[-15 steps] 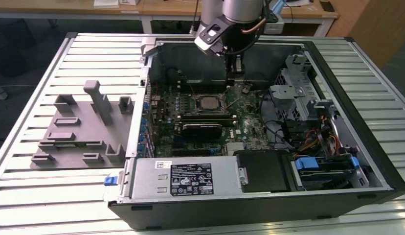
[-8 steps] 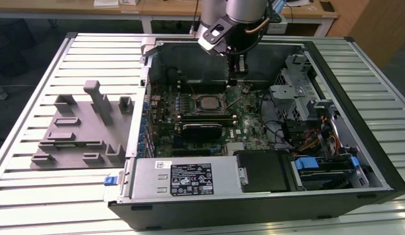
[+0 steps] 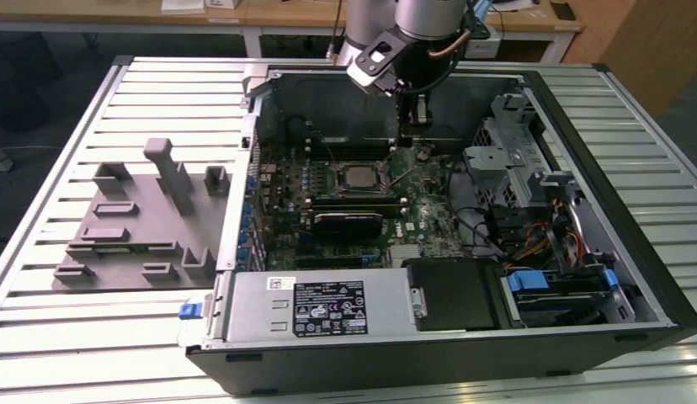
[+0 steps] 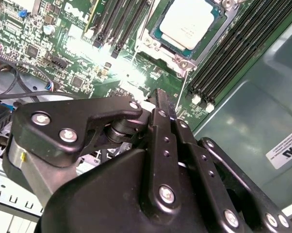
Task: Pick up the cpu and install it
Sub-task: 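Close the cpu cover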
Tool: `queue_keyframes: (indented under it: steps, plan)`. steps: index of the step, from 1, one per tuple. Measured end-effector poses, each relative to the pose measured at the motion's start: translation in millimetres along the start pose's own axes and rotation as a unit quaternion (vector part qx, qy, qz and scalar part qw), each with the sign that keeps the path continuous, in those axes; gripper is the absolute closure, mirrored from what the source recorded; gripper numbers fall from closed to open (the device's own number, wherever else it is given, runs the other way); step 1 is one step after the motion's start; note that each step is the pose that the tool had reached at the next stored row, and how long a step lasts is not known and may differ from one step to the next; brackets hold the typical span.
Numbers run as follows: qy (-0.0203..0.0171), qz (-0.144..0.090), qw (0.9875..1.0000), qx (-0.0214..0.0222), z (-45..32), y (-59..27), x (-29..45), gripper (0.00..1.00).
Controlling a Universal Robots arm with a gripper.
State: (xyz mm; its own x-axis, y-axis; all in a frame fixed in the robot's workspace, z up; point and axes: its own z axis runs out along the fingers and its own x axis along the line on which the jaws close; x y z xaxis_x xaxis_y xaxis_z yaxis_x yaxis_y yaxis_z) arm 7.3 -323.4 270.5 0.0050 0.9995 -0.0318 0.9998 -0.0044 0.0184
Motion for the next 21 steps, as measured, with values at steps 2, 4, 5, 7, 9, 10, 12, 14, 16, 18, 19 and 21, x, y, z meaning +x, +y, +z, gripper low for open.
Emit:
queue_keyframes:
  steps: [2, 4, 5, 7, 9, 10, 12, 14, 16, 18, 19, 21]
  plan:
    - [0.0, 0.0, 1.0, 0.0, 0.0, 1.6, 0.1, 0.89]
    - [0.0, 0.0, 1.0, 0.0, 0.1, 3.5, 0.3, 0.89]
    - [0.0, 0.0, 1.0, 0.0, 0.1, 4.5, 0.4, 0.89]
    - [0.0, 0.0, 1.0, 0.0, 0.1, 6.7, 0.5, 0.89]
    - [0.0, 0.0, 1.0, 0.0, 0.2, 8.7, 0.7, 0.89]
    - [0.0, 0.0, 1.0, 0.0, 0.2, 9.7, 0.8, 0.89]
    - [0.0, 0.0, 1.0, 0.0, 0.2, 11.4, 1.0, 0.89]
    - [0.0, 0.0, 1.0, 0.0, 0.2, 13.1, 1.2, 0.89]
    - [-0.0001, 0.0, 1.0, 0.0, 0.3, 14.3, 1.5, 0.89]
    - [0.0, 0.0, 1.0, 0.0, 0.4, 15.0, 1.7, 0.89]
    - [0.0001, 0.0, 1.0, 0.0, 0.4, 15.8, 1.8, 0.89]
    - [-0.0001, 0.0, 1.0, 0.0, 0.5, 18.1, 2.0, 0.89]
